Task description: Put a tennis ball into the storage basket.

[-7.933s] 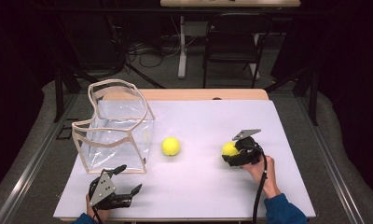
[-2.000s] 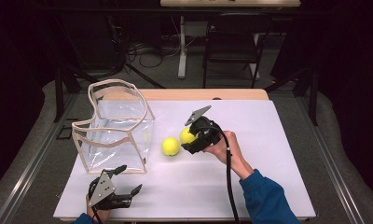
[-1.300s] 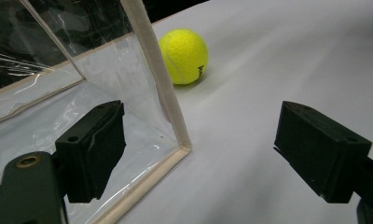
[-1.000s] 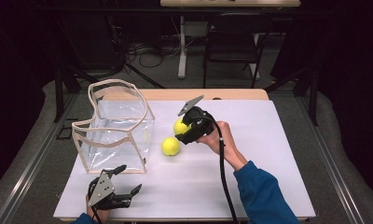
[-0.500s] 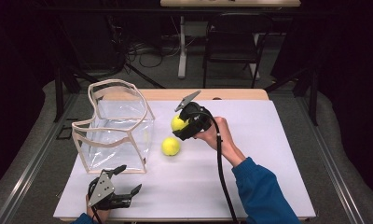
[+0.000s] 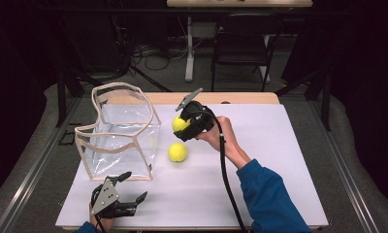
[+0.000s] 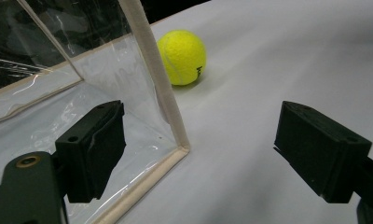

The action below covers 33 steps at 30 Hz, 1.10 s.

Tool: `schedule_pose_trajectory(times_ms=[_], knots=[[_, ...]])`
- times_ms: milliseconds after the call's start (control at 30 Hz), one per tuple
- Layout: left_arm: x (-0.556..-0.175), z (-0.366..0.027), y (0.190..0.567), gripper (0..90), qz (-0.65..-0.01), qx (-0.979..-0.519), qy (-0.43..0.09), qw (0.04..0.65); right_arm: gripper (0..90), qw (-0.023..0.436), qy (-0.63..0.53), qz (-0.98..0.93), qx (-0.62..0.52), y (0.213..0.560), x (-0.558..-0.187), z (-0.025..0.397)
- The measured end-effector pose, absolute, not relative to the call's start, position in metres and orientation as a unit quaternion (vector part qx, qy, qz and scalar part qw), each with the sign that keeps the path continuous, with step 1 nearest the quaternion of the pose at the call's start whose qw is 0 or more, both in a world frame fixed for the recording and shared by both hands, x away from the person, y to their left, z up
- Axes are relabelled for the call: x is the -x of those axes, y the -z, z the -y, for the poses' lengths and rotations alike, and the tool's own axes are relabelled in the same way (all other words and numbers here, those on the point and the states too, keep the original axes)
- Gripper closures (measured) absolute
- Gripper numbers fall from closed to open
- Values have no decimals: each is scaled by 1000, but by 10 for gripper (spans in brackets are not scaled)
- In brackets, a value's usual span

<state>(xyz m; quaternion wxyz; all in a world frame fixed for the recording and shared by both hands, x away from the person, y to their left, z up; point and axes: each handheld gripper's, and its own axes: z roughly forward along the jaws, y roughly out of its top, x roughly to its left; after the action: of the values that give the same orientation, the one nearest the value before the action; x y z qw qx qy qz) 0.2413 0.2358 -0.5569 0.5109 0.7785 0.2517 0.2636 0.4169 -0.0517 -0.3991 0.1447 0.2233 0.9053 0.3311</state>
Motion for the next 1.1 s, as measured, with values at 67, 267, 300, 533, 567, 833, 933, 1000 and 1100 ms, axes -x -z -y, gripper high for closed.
schedule_pose_trajectory(times_ms=[67, 267, 300, 533, 567, 833, 933, 1000, 1100], knots=[[-241, -236, 557, 161, -252, -779, -264, 511, 258, 145, -334, -905, -221, 396, -418, 50], [-241, -236, 557, 160, -252, -779, -264, 510, 258, 150, -335, -904, -219, 391, -418, 44], [-241, -236, 557, 161, -253, -778, -263, 511, 258, 151, -336, -904, -219, 391, -418, 43], [-242, -236, 557, 161, -253, -778, -264, 510, 258, 155, -340, -903, -213, 385, -418, 39], [-242, -236, 557, 160, -253, -778, -264, 510, 258, 155, -342, -902, -214, 382, -419, 38], [-241, -236, 557, 161, -253, -777, -266, 512, 258, 160, -342, -901, -212, 377, -420, 34], [-241, -236, 557, 161, -253, -777, -265, 512, 258, 160, -344, -901, -210, 375, -420, 33], [-241, -236, 557, 161, -253, -777, -266, 512, 258, 159, -345, -901, -210, 374, -420, 32], [-241, -236, 557, 160, -253, -777, -266, 511, 258, 160, -348, -899, -212, 371, -421, 30]])
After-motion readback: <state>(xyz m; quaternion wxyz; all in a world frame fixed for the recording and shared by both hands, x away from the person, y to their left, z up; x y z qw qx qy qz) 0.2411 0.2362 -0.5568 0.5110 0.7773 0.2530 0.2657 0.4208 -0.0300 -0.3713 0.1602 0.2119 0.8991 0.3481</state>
